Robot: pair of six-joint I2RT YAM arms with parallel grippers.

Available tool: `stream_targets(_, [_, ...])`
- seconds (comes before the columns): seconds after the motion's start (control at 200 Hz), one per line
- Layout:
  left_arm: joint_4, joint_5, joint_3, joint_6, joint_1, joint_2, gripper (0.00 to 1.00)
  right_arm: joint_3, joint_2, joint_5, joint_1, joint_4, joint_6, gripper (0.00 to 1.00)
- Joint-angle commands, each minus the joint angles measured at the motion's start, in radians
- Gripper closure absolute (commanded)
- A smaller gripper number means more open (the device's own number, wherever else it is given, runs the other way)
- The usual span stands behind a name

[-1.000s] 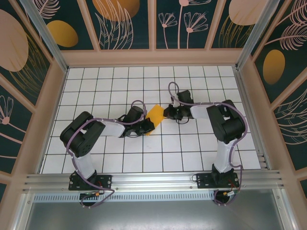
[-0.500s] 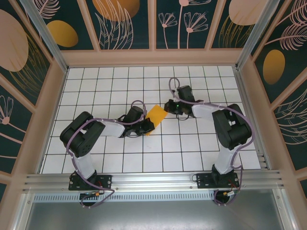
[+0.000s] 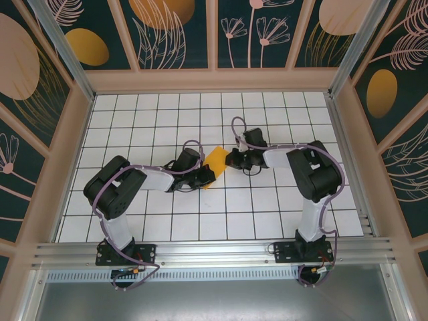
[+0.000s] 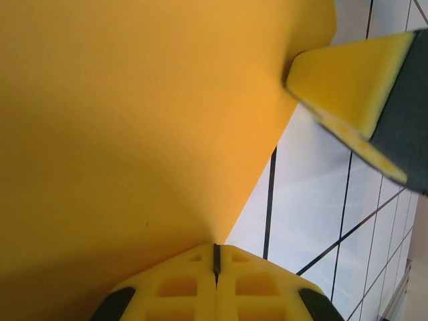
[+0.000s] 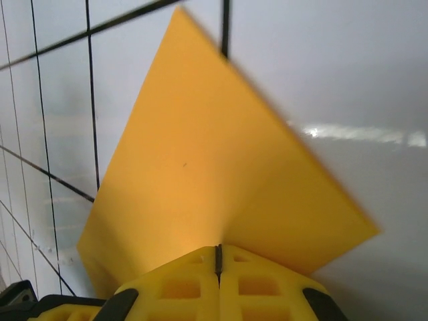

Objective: Fold a paper plane with a square sheet of paper (pick it up from the middle)
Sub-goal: Fold the triangle a second time at the center of the table.

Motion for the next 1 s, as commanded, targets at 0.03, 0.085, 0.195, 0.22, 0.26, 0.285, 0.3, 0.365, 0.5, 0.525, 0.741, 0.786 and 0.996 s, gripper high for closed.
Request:
stream_targets(0.03, [-0.125, -0.04, -0.05, 0.009, -0.004, 0.029, 1.0, 0.042, 0.04, 0.141, -0.124, -0.025, -0.045, 1.0])
stream_targets(0.085, [-0.116, -0.04, -0.054, 0.005, -0.004, 0.029, 1.0, 0.054, 0.012, 0.164, -0.128, -0.034, -0.051, 1.0])
stream_targets(0.195, [-0.111, -0.039, -0.05, 0.004, -0.004, 0.031, 1.0, 0.059, -0.06, 0.129, -0.096, -0.042, -0.036, 1.0])
stream_targets(0.22, [-0.109, -0.039, -0.049, 0.004, -0.004, 0.031, 1.0, 0.057, -0.077, 0.13, -0.079, -0.045, -0.036, 1.0])
stream_targets(0.26, [-0.109, -0.041, -0.048, 0.003, -0.003, 0.03, 1.0, 0.05, -0.1, 0.131, -0.055, -0.045, -0.031, 1.0])
stream_targets(0.285, [-0.109, -0.042, -0.047, 0.005, -0.004, 0.03, 1.0, 0.043, -0.109, 0.127, -0.04, -0.044, -0.026, 1.0])
stream_targets(0.3, [-0.108, -0.042, -0.047, 0.006, -0.003, 0.03, 1.0, 0.039, -0.114, 0.123, -0.032, -0.041, -0.022, 1.0])
stream_targets(0.365, [-0.108, -0.041, -0.045, 0.006, -0.003, 0.03, 1.0, 0.023, -0.116, 0.092, -0.001, -0.03, 0.002, 1.0])
stream_targets(0.5, [-0.107, -0.045, -0.045, 0.008, -0.004, 0.024, 1.0, 0.012, -0.082, 0.056, 0.064, -0.012, 0.039, 1.0])
stream_targets(0.525, [-0.107, -0.045, -0.044, 0.008, -0.003, 0.023, 1.0, 0.011, -0.072, 0.052, 0.073, -0.008, 0.043, 1.0])
stream_targets(0.741, [-0.126, -0.048, -0.027, 0.033, -0.003, 0.022, 1.0, 0.017, 0.01, 0.013, 0.087, -0.01, 0.045, 1.0])
stream_targets(0.786, [-0.126, -0.045, -0.027, 0.038, -0.002, 0.018, 1.0, 0.019, 0.021, 0.021, 0.086, -0.028, 0.036, 1.0])
stream_targets(0.996, [-0.093, -0.008, -0.026, 0.077, -0.003, -0.02, 1.0, 0.006, 0.042, 0.07, 0.074, -0.086, 0.009, 1.0])
